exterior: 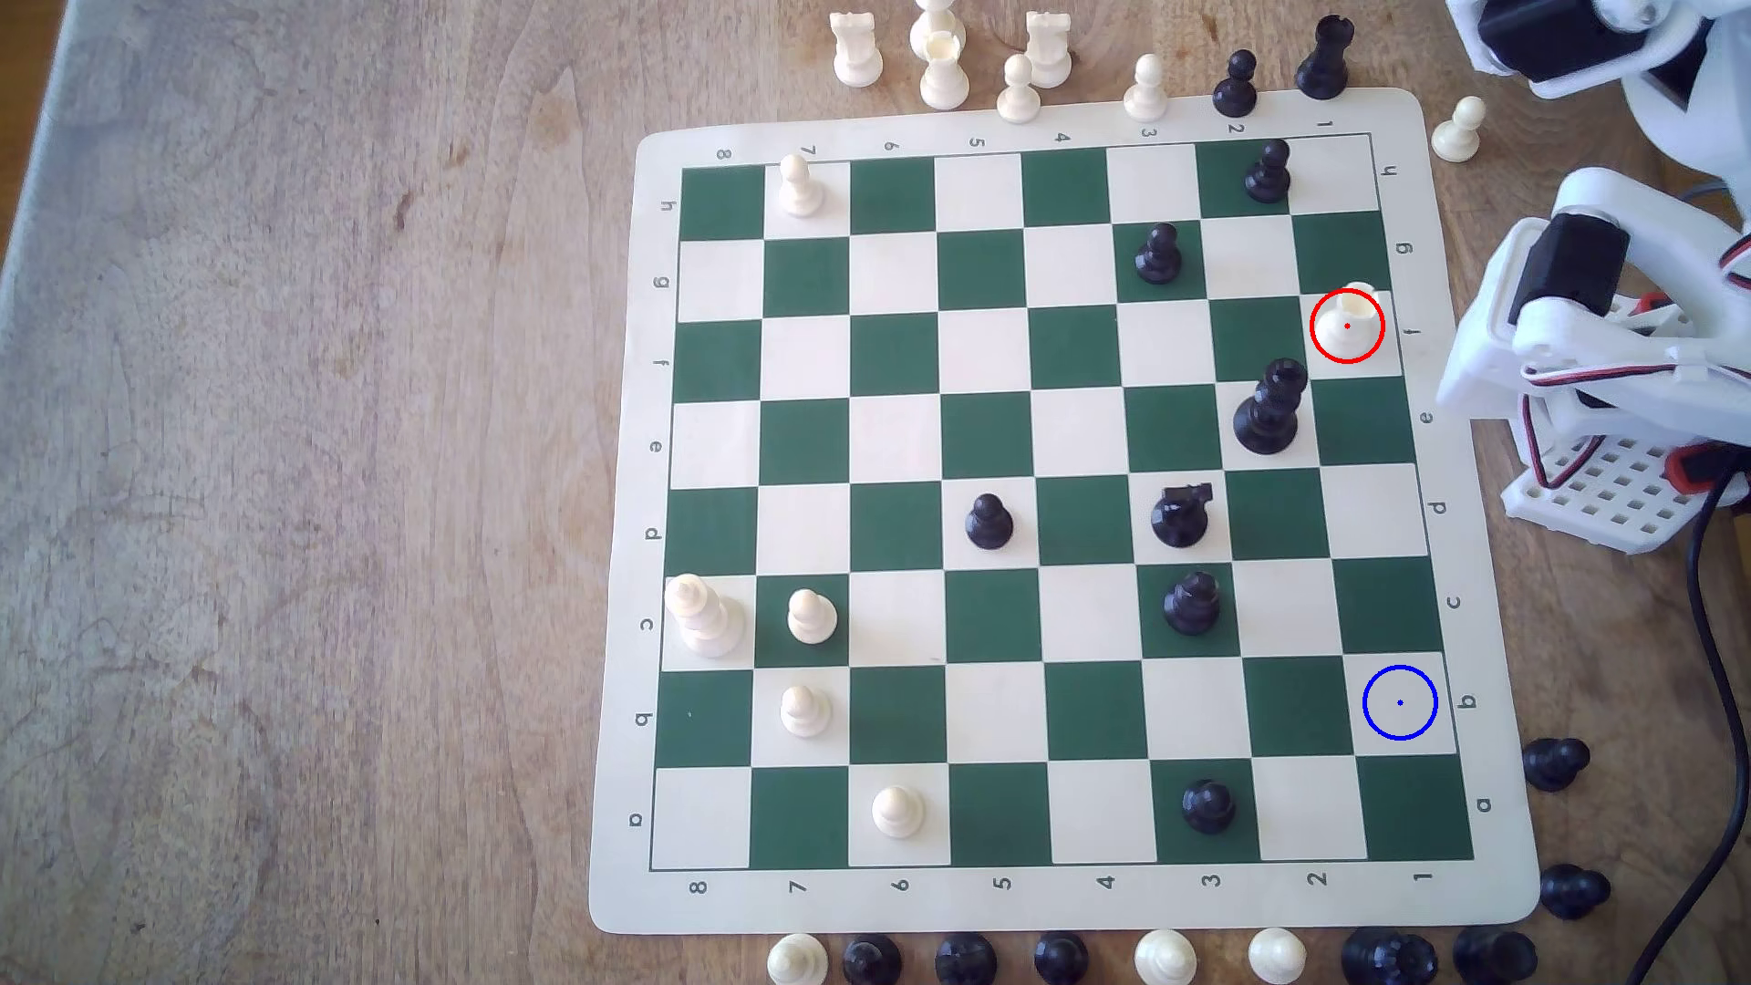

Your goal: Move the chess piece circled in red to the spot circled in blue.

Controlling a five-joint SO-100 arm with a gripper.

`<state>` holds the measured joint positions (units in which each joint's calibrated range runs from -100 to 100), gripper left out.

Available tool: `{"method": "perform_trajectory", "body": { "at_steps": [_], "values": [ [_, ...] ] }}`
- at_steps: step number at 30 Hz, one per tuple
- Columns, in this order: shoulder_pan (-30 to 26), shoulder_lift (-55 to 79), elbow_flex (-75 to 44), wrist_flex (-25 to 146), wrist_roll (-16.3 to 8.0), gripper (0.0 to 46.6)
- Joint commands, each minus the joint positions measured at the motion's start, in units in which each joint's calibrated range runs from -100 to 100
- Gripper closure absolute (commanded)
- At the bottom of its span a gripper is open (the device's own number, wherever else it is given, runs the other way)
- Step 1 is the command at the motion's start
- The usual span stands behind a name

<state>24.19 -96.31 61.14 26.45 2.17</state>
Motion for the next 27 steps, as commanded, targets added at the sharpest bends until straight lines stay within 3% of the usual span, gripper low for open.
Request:
{"method": "perform_trajectory", "body": {
  "at_steps": [1,3,6,7,8,10,11,12,13,16,27],
  "values": [
    [4.9,0.3,-8.0,19.7,-0.2,44.6],
    [7.2,0.2,-8.7,25.6,-0.2,39.9],
    [7.5,0.1,-8.6,30.1,-0.4,40.3],
    [7.5,0.1,-8.4,30.7,-1.4,40.3],
    [7.5,0.1,-8.3,31.2,-4.8,40.3],
    [7.5,0.3,-7.8,32.6,-5.0,39.9],
    [7.4,0.6,-7.6,33.6,-5.0,38.6],
    [8.2,1.3,-8.0,36.7,-5.8,33.2],
    [8.9,1.8,-8.6,39.1,-5.4,30.6],
    [8.9,7.3,-12.5,49.8,-2.8,32.1],
    [8.8,26.6,-18.3,65.6,-2.1,30.0]
  ]
}}
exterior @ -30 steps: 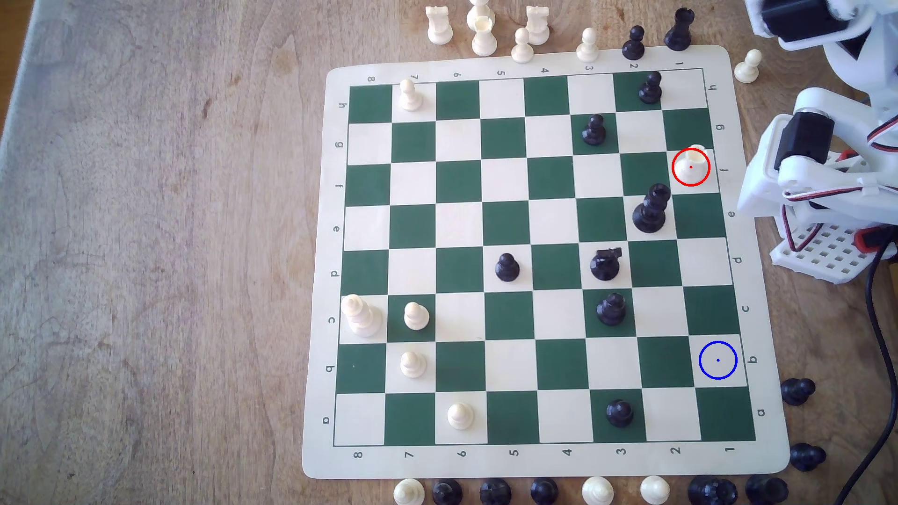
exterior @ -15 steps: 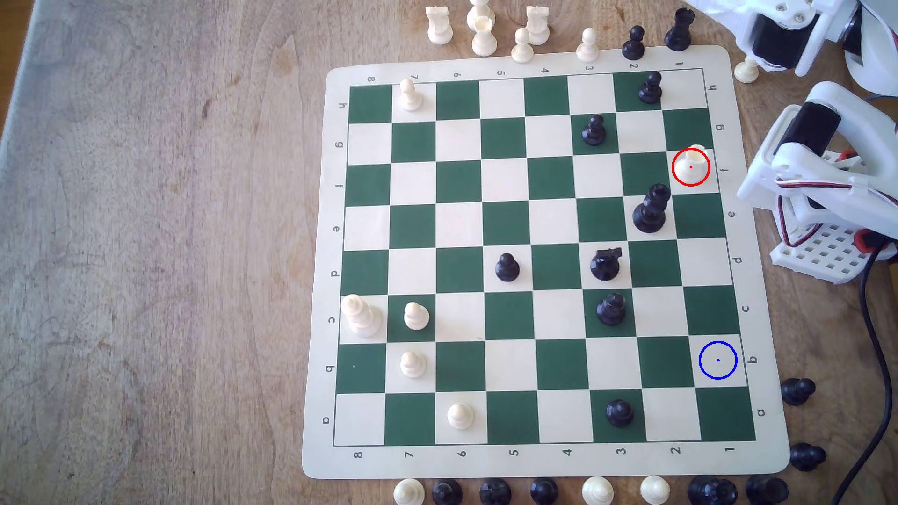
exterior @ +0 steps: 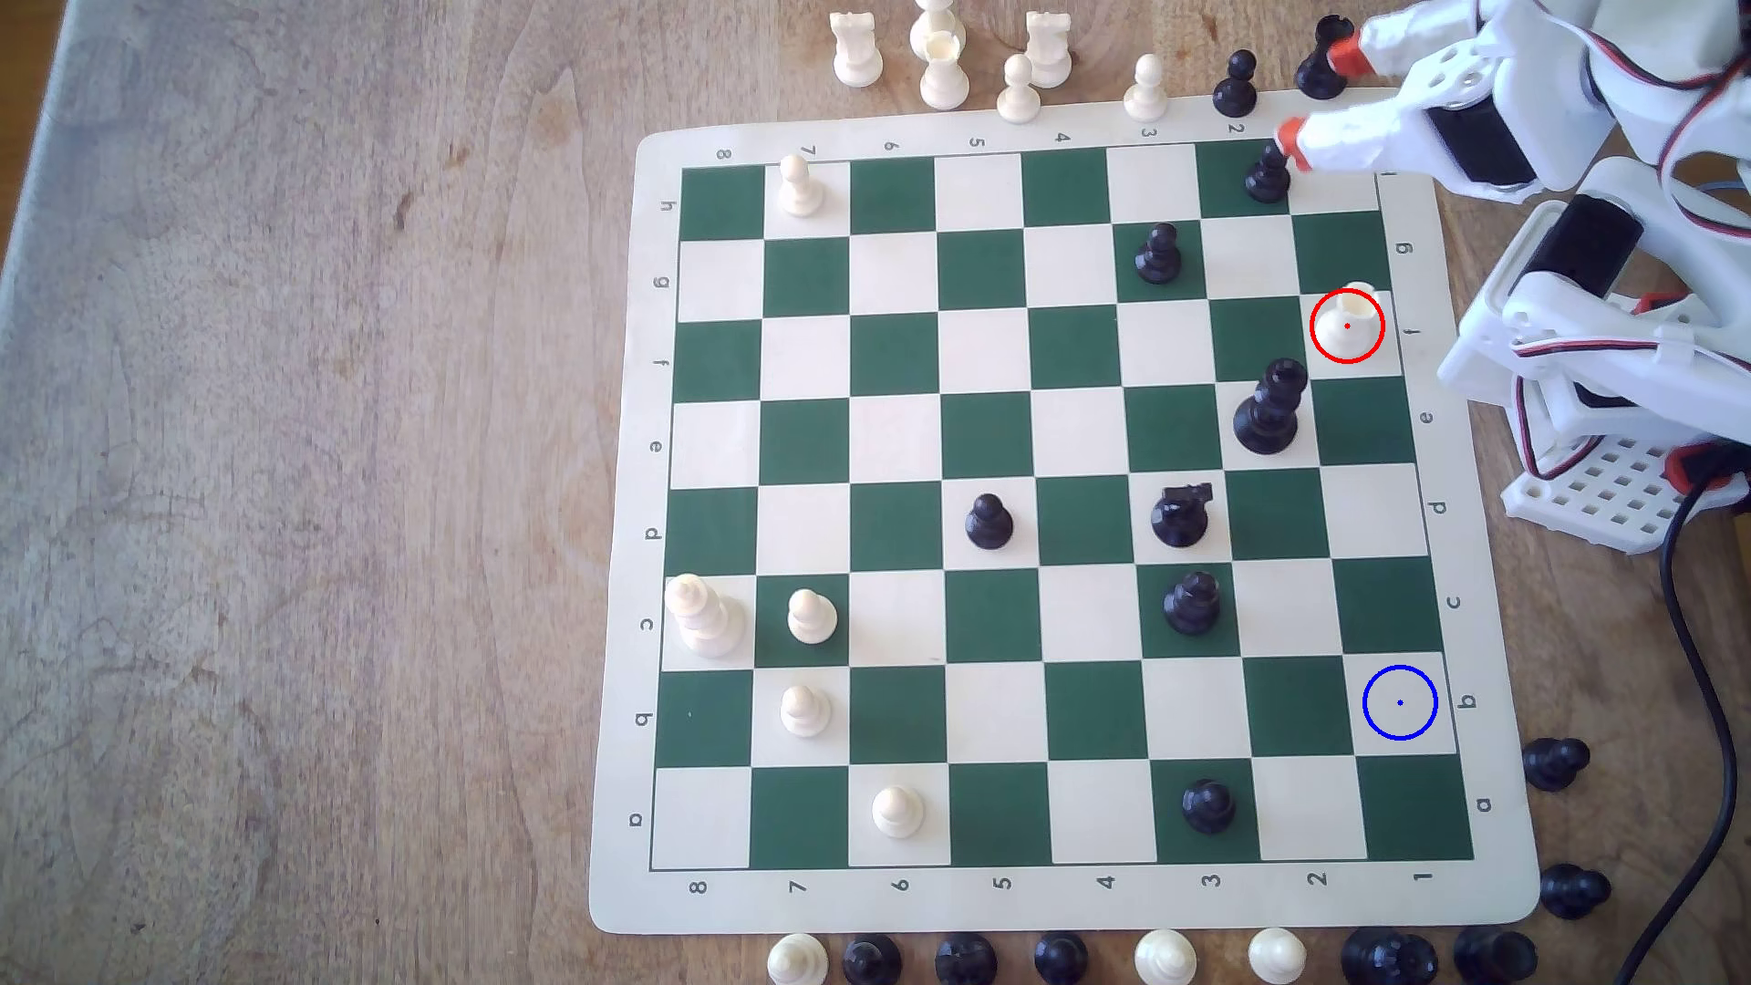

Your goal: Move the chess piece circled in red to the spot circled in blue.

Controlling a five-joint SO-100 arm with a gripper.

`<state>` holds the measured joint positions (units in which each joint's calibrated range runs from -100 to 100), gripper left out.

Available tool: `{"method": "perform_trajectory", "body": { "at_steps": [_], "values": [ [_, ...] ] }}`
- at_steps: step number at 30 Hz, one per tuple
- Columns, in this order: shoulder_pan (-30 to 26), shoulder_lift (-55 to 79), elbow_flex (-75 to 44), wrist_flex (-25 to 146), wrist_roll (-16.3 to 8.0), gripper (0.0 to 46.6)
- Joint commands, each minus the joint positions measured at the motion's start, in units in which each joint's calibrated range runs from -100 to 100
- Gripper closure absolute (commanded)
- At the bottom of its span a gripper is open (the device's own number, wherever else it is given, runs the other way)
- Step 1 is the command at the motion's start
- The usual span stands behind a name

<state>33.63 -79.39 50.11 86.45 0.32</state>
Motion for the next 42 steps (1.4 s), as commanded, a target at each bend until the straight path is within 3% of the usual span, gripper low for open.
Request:
{"method": "perform_trajectory", "body": {
  "at_steps": [1,6,25,36,42],
  "values": [
    [-0.7,11.9,-8.0,6.6,-0.5,30.3],
    [0.0,18.2,-8.3,8.3,-1.7,30.7],
    [-4.4,13.3,11.1,6.8,-1.3,31.5],
    [-6.4,18.5,14.2,2.7,-1.4,34.3],
    [-6.5,19.5,16.7,-0.6,-1.2,33.7]
  ]
}}
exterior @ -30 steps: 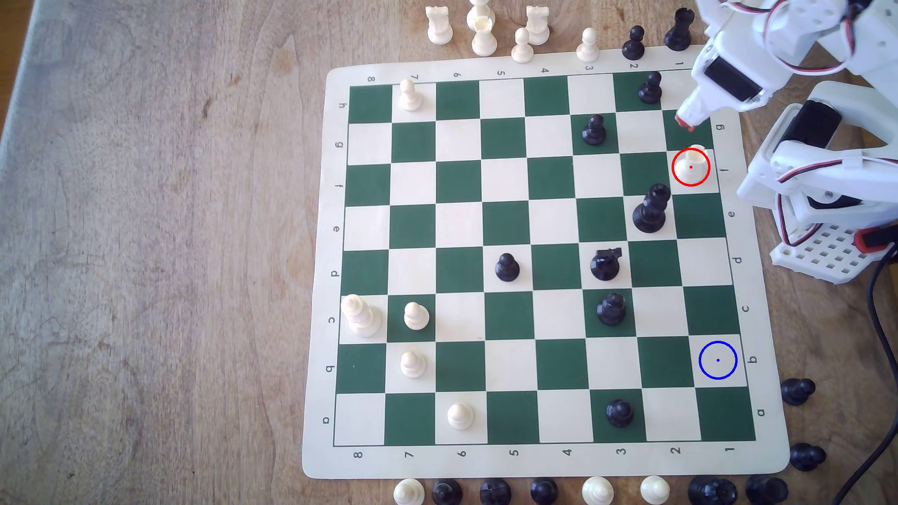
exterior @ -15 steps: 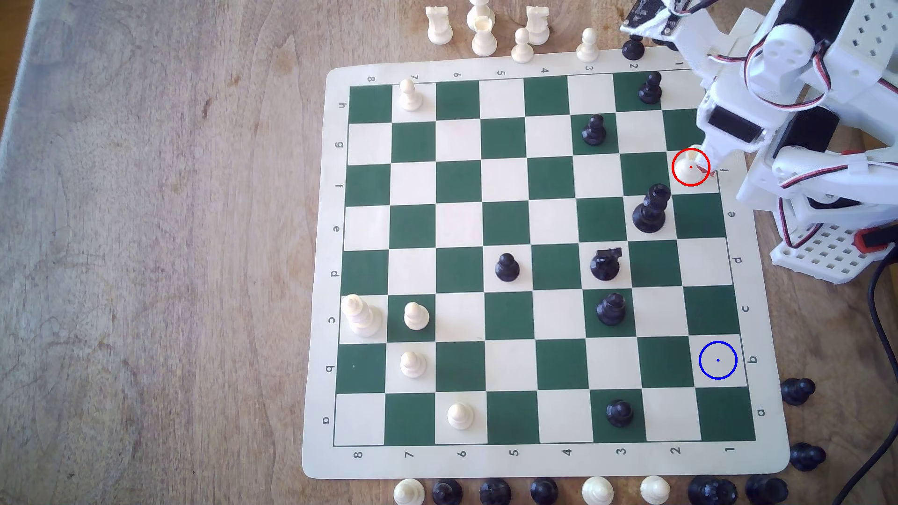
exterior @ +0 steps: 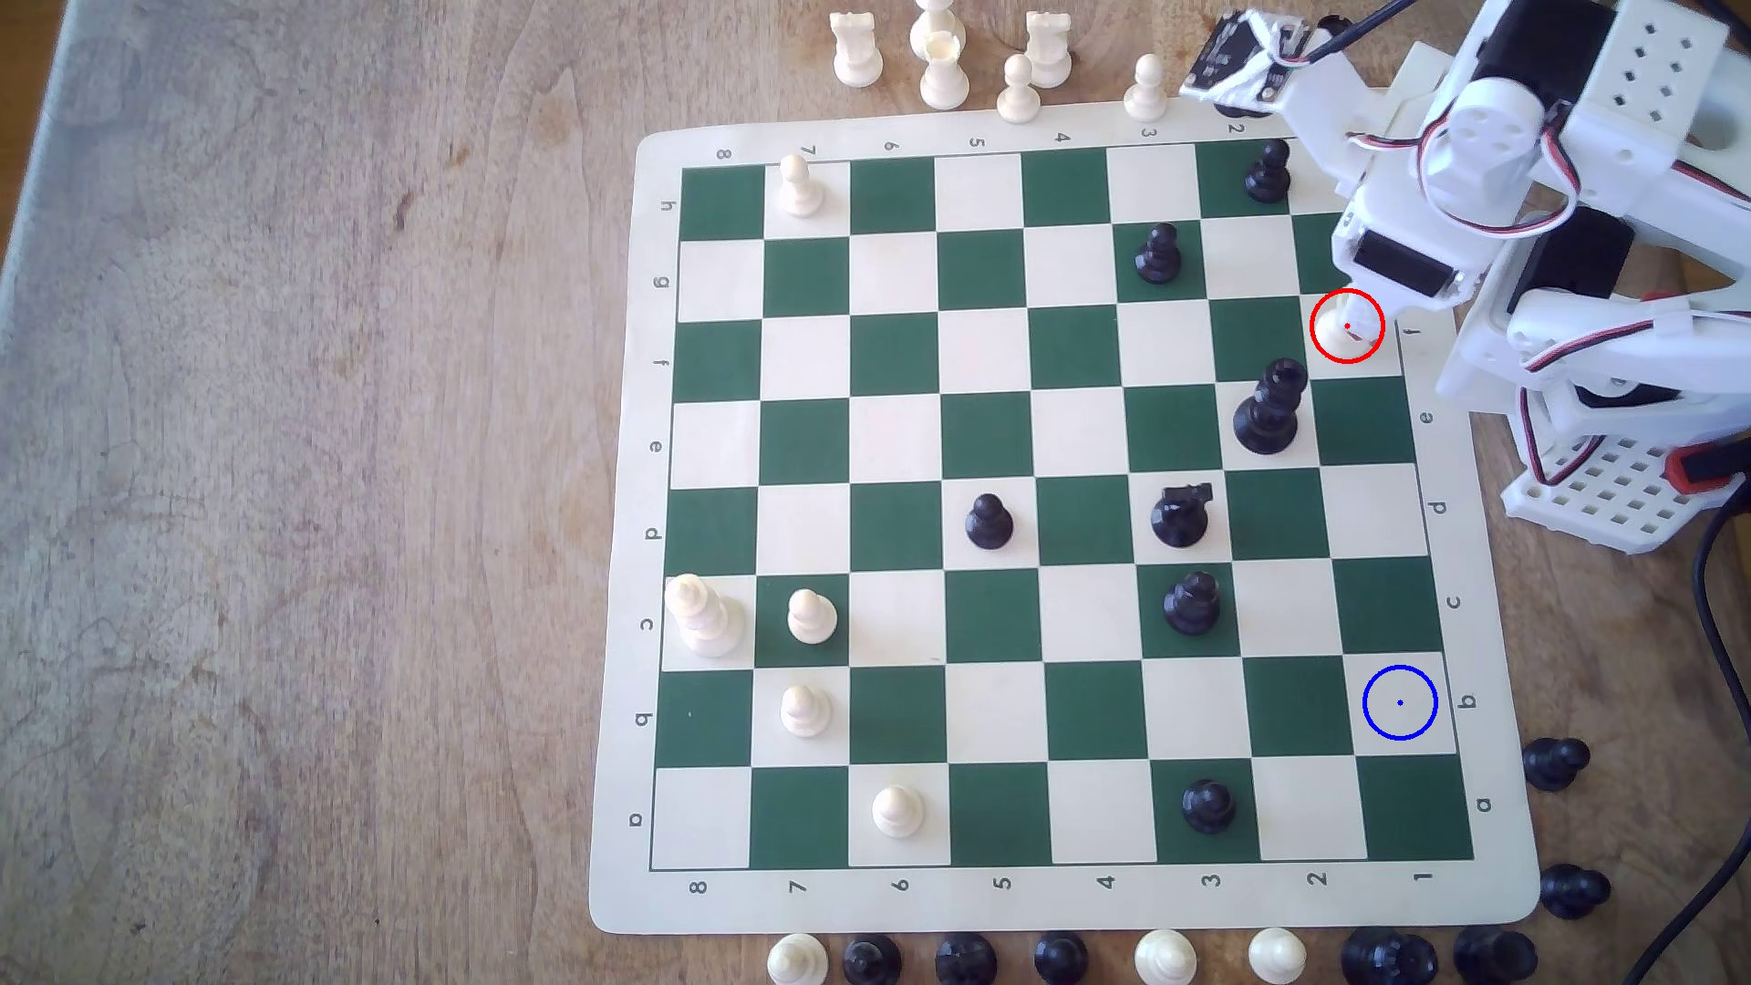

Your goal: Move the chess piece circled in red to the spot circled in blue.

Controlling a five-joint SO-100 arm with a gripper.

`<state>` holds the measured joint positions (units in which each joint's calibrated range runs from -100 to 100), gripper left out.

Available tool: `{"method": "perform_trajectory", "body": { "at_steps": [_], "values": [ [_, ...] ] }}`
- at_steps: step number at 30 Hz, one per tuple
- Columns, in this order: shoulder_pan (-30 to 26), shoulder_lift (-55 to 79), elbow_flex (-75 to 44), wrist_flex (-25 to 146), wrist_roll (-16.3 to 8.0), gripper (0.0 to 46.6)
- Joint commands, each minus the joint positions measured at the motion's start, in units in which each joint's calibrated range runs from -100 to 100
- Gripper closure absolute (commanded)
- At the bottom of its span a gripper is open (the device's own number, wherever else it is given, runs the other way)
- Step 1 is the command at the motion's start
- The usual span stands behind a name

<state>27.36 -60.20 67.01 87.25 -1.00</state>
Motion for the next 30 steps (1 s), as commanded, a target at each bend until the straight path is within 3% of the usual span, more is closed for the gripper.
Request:
{"method": "perform_trajectory", "body": {
  "at_steps": [1,30],
  "values": [
    [0.0,0.4,0.1,-1.8,0.3,33.4],
    [1.8,4.1,4.9,-10.4,1.6,33.2]
  ]
}}
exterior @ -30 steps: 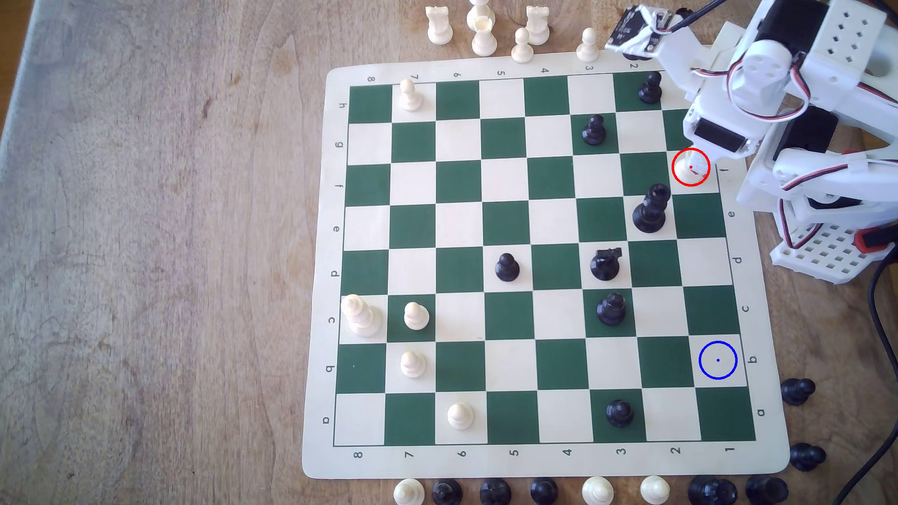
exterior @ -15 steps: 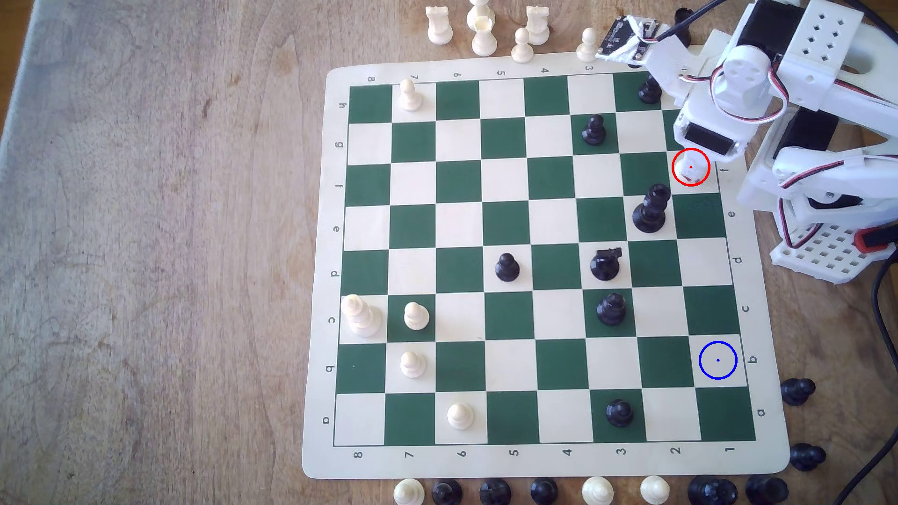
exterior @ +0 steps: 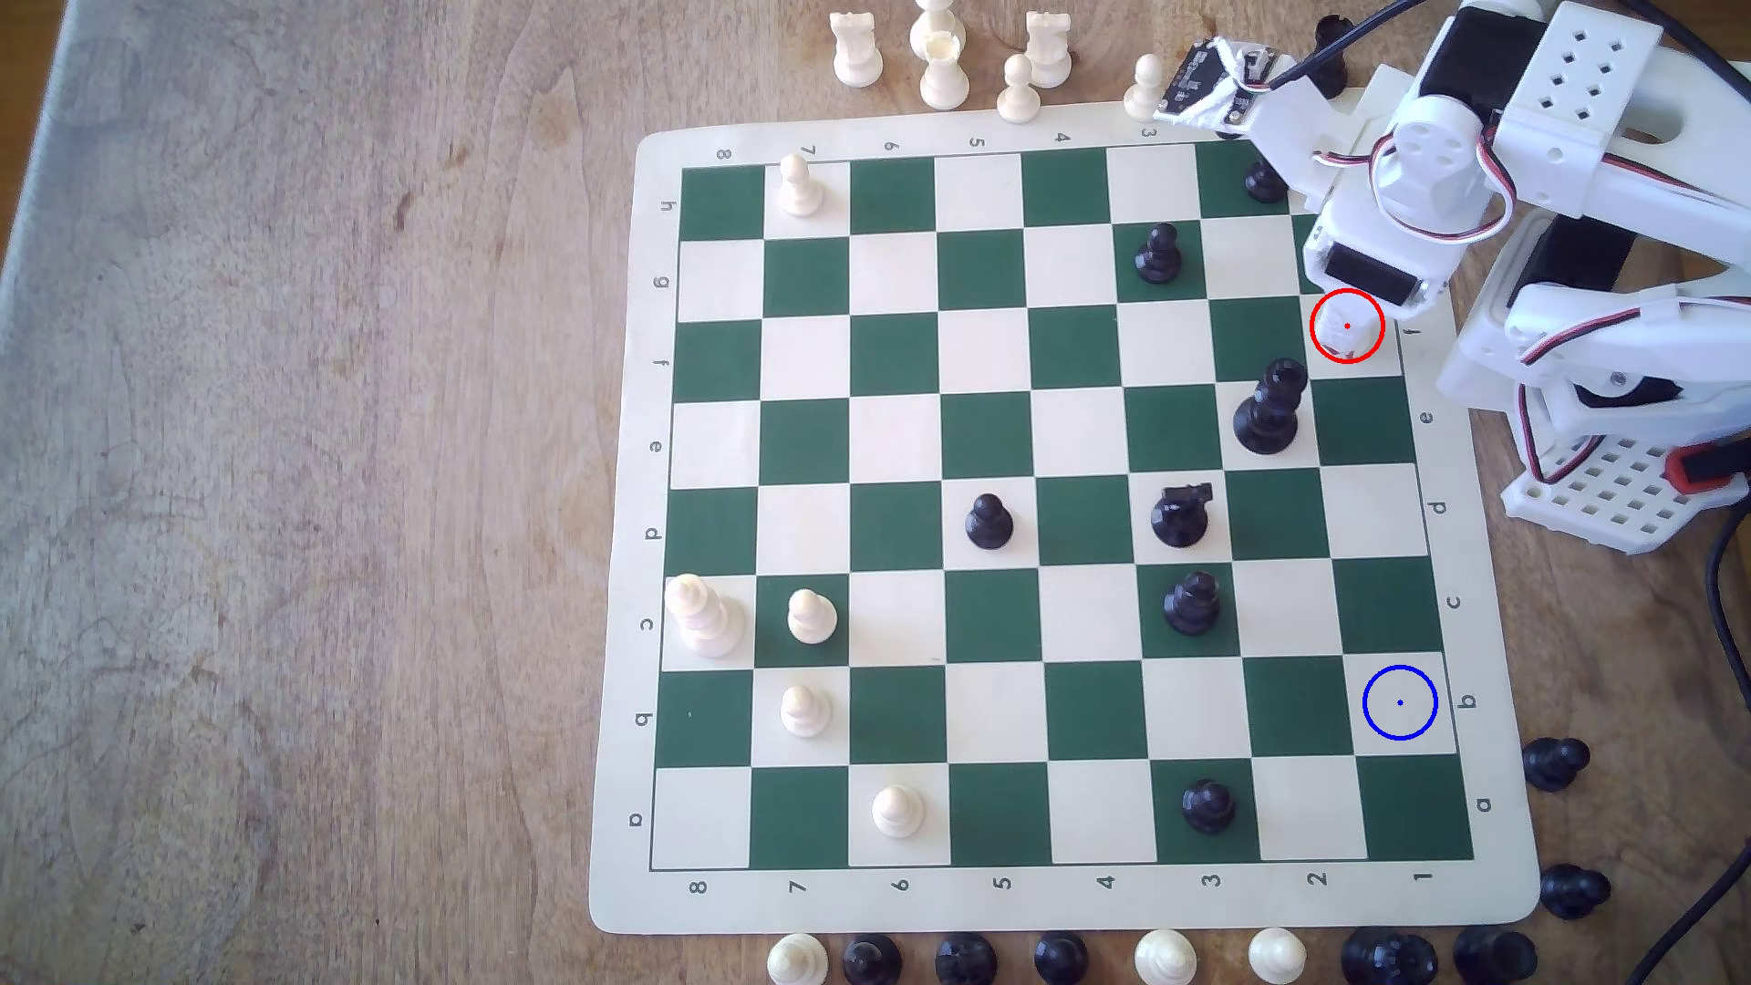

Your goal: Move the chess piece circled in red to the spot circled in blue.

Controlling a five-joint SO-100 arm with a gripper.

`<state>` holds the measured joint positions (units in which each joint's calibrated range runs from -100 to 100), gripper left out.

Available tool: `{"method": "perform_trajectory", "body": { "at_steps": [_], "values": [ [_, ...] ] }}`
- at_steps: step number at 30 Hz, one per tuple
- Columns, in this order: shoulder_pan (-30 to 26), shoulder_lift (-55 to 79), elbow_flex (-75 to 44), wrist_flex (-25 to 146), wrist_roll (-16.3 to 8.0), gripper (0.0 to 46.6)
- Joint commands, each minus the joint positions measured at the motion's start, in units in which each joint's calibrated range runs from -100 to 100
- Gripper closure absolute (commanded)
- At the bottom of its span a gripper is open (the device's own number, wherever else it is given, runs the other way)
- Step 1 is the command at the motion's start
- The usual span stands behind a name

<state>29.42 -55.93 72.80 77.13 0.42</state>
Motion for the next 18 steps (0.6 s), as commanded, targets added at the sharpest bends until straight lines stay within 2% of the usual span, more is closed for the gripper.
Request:
{"method": "perform_trajectory", "body": {
  "at_steps": [1,11,18],
  "values": [
    [-0.4,-0.1,-0.9,-0.4,0.1,33.8],
    [-0.9,0.3,-0.8,-0.4,0.2,41.1],
    [-1.5,0.2,-1.4,-0.1,0.2,44.5]
  ]
}}
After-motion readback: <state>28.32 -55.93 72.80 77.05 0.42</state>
